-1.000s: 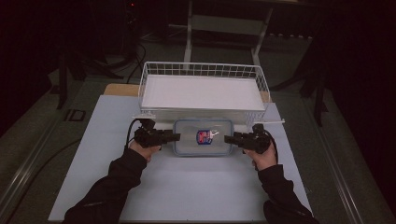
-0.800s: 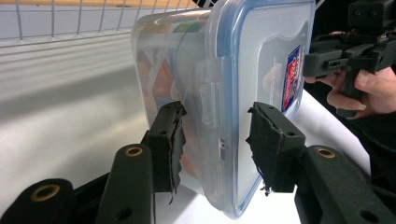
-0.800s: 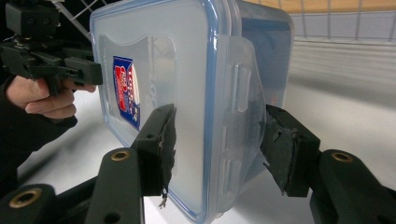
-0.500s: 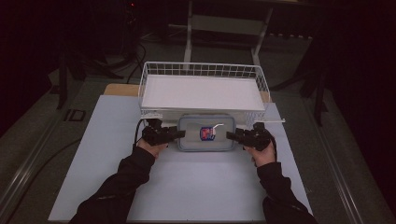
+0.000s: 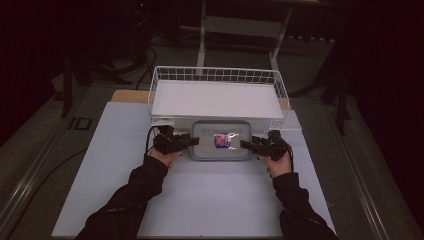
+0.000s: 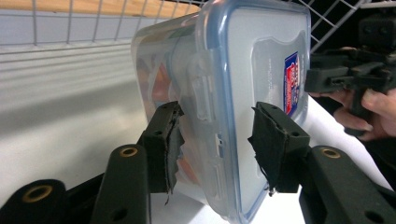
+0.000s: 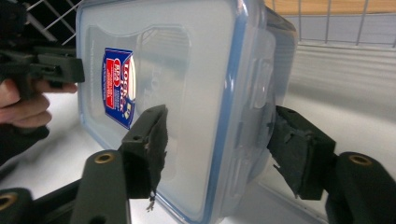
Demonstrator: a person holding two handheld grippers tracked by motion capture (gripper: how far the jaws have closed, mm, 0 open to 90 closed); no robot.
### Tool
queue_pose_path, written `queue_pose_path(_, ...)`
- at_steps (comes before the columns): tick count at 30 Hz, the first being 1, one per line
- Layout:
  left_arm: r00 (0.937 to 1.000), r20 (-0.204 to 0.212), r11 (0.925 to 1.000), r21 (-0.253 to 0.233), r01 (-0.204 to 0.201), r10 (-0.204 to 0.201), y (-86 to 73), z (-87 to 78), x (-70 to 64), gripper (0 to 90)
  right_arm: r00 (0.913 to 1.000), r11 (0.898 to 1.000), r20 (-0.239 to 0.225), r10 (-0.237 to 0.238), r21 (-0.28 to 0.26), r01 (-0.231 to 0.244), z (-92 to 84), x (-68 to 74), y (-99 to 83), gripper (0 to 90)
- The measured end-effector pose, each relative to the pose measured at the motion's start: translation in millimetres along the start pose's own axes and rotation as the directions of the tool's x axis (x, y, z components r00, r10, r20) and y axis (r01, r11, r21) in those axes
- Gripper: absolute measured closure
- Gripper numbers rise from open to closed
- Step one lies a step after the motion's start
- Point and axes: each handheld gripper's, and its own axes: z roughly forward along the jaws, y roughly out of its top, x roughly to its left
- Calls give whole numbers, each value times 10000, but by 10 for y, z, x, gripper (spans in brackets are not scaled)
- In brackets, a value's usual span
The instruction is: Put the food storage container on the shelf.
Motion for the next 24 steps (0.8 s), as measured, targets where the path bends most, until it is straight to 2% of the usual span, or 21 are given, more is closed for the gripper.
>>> queue_pose_path(4,10000,-83,9997,-245,19,-21,-21,28,13,485,9992,9995,297,273,-162,-269,43,30,3,338)
queue_pose_path(6,9981,-610,9987,-489,-157,127,-33,33,-17,475,9982,9995,525,273,-151,-266,68,54,13,310)
queue_pose_path(7,9962,-845,9987,-450,-242,203,-33,44,-19,496,9968,9992,700,388,23,-391,87,69,17,285)
queue_pose_path(9,9970,-732,9985,-496,216,-252,-47,63,39,486,9948,9993,954,345,96,-356,114,86,7,268)
queue_pose_path(11,9968,-784,9980,-624,91,-139,-56,66,42,492,9927,9973,960,726,19,-731,109,77,7,273)
queue_pose_path(12,9974,-724,9980,-628,18,-63,-53,74,44,489,9923,9978,1047,656,-79,-651,105,78,9,286)
queue_pose_path(13,9967,-780,9979,-626,161,-210,-49,77,42,482,9920,9982,1110,599,-99,-592,102,85,14,289)
queue_pose_path(19,9951,-834,9973,-550,476,-521,-19,102,61,458,9884,9972,1326,742,-98,-736,129,109,58,289)
queue_pose_path(22,9949,-912,9980,-485,394,-437,-12,100,54,430,9851,9962,1484,872,-133,-862,138,105,72,288)
queue_pose_path(24,9952,-952,9991,-393,180,-216,-4,91,44,429,9832,9953,1546,967,-111,-961,138,106,78,288)
